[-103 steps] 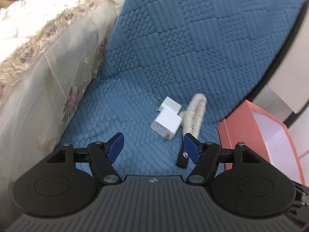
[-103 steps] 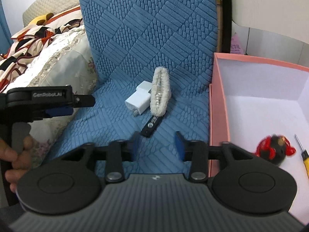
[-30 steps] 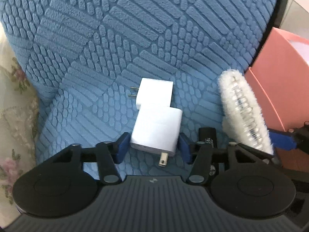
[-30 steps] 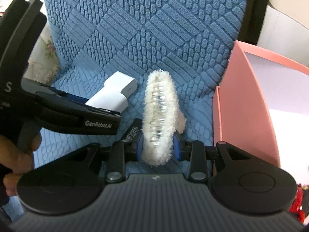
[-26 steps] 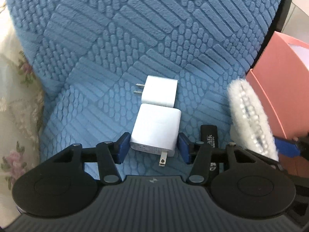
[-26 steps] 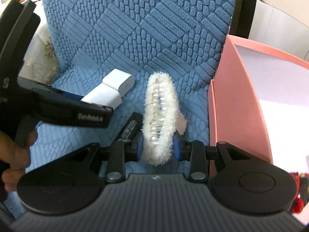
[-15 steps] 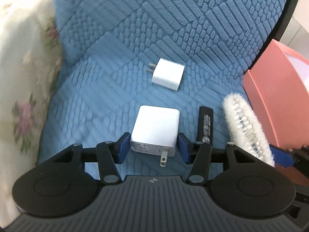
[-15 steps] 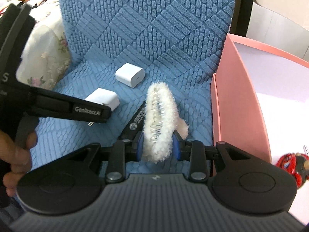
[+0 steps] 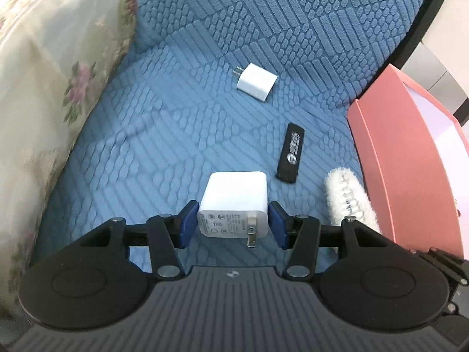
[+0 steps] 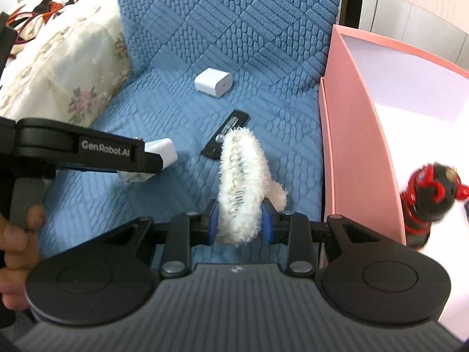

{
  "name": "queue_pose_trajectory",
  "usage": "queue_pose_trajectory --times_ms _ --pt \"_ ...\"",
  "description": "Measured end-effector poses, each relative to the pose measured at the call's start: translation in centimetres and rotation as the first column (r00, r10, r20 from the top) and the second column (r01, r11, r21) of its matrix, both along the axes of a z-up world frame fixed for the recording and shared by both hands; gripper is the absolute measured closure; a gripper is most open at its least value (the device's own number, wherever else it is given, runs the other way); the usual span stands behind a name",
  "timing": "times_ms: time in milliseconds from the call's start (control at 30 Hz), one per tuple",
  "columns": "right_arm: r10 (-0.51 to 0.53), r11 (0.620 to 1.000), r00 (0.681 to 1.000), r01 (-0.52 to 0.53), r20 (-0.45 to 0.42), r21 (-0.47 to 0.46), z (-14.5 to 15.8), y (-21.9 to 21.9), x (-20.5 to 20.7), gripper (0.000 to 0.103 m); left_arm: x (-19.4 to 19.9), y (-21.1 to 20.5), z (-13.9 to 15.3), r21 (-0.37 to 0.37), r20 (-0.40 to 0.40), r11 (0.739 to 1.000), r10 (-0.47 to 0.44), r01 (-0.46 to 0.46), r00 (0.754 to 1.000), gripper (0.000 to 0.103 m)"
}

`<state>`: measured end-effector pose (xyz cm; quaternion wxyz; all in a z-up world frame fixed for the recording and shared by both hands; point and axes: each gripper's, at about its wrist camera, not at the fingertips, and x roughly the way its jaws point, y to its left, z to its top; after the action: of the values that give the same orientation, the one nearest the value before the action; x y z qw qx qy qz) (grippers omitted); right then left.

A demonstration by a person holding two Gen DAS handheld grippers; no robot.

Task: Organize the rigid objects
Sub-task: 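Close right gripper on fuzzy brush while left gripper grasps white charger, then lift fuzzy brush with right gripper while left gripper lifts white charger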

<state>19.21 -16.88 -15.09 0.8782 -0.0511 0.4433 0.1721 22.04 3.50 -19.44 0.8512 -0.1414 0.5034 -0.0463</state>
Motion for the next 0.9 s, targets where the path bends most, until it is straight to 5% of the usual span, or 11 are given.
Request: queue_pose_trajectory --times_ms 567,900 --pt "0.048 0.999 0.994 -0.046 -0.1 0.013 -1.3 -0.9 -3.2 0.069 -3.5 0.1 -1.9 -0.076 -0.089 0.996 0.044 -0.051 0.995 0.046" --pt "0.041 0.999 0.997 -0.042 -0.066 -0.015 -2.0 -0.2 -2.3 0.048 -3.0 0.4 -2.1 -0.116 -0.103 0.99 0.067 -0.079 0.992 0.041"
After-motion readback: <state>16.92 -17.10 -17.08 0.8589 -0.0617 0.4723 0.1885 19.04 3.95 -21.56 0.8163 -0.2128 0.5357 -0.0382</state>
